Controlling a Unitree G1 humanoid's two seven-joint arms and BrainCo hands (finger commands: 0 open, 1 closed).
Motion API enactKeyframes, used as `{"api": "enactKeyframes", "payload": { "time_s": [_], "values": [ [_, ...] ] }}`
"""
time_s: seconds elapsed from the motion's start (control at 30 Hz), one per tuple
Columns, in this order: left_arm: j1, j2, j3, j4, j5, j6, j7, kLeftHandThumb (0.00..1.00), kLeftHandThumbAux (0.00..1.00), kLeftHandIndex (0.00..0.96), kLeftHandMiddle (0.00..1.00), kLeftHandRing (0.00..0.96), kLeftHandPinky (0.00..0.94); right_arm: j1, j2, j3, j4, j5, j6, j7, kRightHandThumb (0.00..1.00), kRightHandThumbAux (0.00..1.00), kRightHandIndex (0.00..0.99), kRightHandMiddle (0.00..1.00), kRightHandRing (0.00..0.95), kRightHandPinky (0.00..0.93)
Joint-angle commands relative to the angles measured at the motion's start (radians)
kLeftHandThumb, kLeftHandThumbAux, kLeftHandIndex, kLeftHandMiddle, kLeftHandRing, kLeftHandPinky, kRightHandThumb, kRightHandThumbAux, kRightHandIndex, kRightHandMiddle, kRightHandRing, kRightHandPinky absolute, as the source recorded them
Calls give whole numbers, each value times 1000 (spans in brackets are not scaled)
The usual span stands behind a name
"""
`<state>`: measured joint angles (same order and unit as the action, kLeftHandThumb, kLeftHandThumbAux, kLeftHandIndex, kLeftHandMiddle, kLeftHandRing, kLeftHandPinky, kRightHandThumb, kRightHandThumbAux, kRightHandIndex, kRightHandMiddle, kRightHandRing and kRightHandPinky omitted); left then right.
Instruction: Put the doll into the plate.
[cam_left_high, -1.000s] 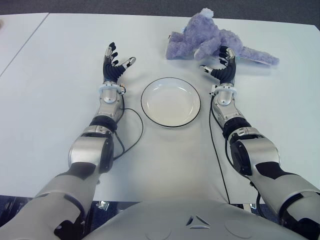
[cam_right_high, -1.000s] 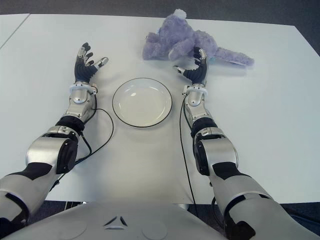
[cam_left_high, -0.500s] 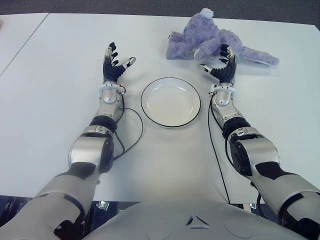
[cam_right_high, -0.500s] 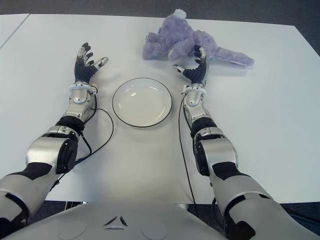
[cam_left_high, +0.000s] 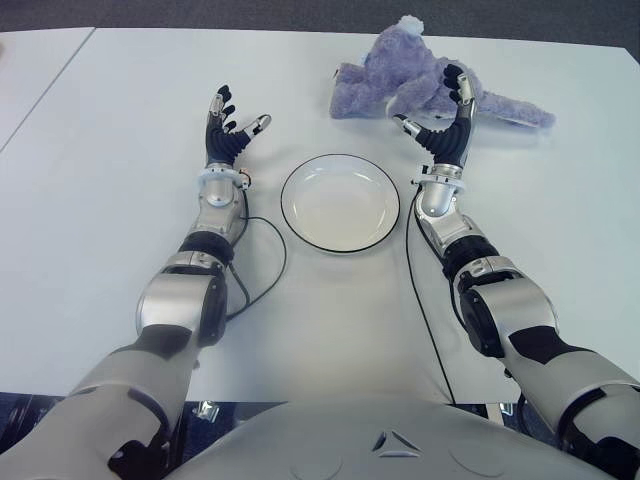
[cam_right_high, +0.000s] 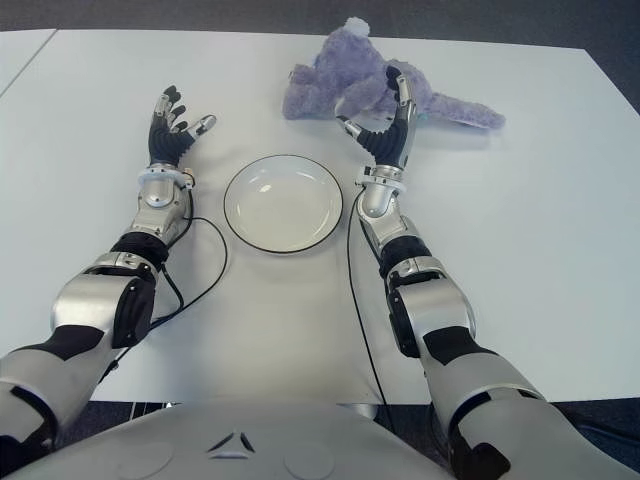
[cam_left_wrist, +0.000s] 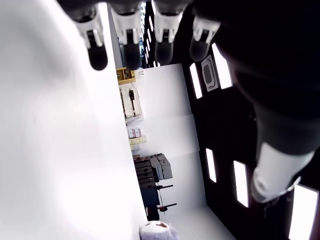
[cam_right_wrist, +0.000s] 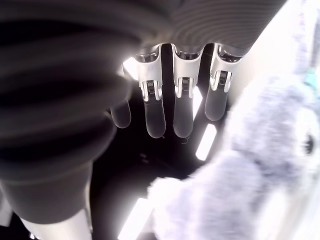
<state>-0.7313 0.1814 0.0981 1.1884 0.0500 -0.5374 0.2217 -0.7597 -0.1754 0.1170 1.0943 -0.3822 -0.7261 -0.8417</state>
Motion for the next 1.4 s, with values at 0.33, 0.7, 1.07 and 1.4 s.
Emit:
{"api": "enactKeyframes", "payload": {
  "time_s": [0.33,0.7,1.07,1.4],
  "values": [
    [290,-92,-28,163,49,78,15,0,696,52,87,105,140,103,43,-7,-2,17,-179,-16,36,773,164,201,179,165],
    [286,-93,-31,164,54,85,17,0,698,47,78,97,127,84,38,-21,9,33,-199,50,51,686,163,157,133,123],
    [283,-96,-28,165,50,91,15,0,712,43,76,93,114,65,20,-20,20,25,-190,91,43,688,169,161,134,149],
    [281,-100,-28,166,50,96,5,0,617,55,79,83,80,-30,-111,25,108,-50,-100,173,6,659,181,173,139,120]
  ]
}}
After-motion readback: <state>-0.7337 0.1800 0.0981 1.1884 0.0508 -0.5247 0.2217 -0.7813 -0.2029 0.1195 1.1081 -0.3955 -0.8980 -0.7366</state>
